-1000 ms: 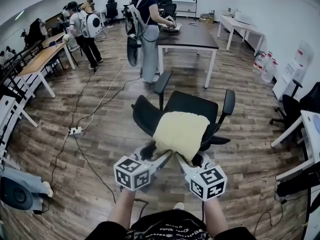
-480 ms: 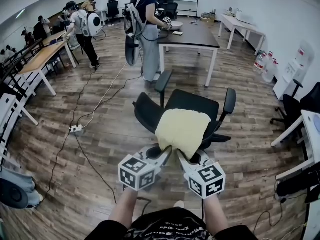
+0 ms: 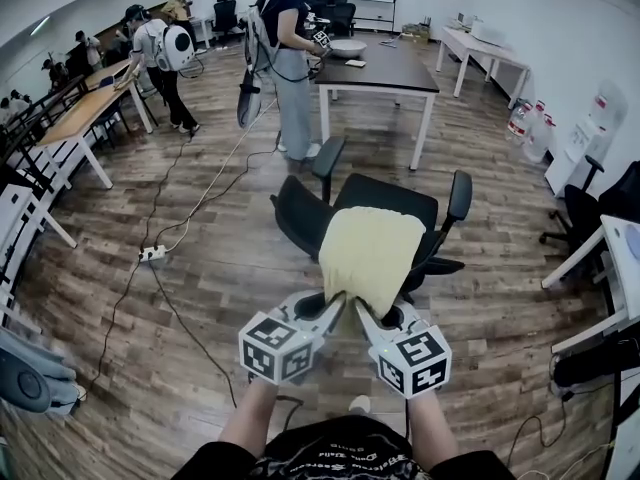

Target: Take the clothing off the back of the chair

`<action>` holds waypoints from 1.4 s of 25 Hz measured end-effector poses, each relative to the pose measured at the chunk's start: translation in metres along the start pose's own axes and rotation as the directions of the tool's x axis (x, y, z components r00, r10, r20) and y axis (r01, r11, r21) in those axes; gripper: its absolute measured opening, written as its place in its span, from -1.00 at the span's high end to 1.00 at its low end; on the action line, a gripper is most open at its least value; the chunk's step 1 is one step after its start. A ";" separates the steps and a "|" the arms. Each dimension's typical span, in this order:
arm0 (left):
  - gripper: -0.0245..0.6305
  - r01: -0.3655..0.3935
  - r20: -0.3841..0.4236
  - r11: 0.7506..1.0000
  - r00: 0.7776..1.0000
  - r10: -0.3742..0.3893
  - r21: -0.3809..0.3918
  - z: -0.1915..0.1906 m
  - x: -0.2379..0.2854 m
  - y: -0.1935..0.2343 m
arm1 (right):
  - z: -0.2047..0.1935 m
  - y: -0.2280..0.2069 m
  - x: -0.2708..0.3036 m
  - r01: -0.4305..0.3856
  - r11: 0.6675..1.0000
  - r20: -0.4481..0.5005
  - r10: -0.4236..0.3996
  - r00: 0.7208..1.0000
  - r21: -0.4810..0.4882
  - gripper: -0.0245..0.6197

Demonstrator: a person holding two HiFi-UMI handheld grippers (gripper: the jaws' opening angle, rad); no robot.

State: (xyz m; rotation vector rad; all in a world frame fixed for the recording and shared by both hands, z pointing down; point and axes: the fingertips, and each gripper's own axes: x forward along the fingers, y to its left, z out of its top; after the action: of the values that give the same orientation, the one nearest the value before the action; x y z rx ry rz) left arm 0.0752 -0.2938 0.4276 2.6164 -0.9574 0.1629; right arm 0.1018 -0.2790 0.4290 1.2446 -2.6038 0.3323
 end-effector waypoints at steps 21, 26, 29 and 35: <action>0.83 0.062 -0.025 0.996 0.998 -0.061 0.059 -0.044 -0.091 -0.030 | -0.034 0.095 -0.029 0.097 0.995 -0.001 -0.097 0.995 0.011 0.85; 0.83 0.076 -0.015 0.995 0.997 -0.075 0.065 -0.045 -0.106 -0.038 | -0.034 0.112 -0.037 0.120 0.993 0.010 -0.120 0.993 0.003 0.85; 0.83 0.080 -0.019 0.995 0.997 -0.079 0.066 -0.049 -0.115 -0.038 | -0.036 0.121 -0.037 0.124 0.992 0.002 -0.124 0.992 -0.003 0.85; 0.83 0.089 -0.051 0.991 0.995 -0.084 0.096 -0.059 -0.126 -0.042 | -0.045 0.134 -0.042 0.142 0.990 -0.014 -0.142 0.990 -0.002 0.85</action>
State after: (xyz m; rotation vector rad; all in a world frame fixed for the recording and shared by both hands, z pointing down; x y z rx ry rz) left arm 0.0065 -0.1663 0.4420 2.7248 -0.8384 0.2534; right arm 0.0279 -0.1525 0.4448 1.4129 -2.4858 0.3121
